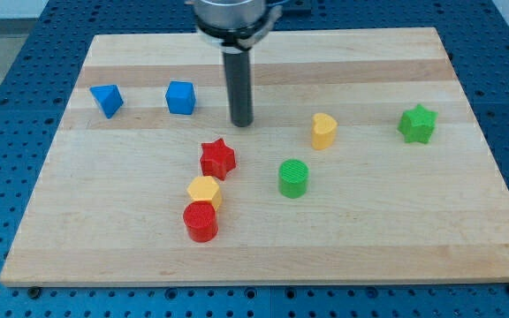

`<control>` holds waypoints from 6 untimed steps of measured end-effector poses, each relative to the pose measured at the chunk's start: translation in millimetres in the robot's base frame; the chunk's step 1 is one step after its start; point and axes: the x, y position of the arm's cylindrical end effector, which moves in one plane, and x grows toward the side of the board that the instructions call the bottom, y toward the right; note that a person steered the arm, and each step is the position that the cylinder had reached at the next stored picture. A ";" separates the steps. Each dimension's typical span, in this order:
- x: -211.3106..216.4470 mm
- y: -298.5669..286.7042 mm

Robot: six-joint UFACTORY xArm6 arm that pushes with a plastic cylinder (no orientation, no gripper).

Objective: Place the yellow heart parallel right to the green circle

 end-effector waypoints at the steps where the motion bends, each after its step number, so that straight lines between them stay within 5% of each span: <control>1: -5.8 38.3; 3: -4.5 82.2; 6: 74.9 84.2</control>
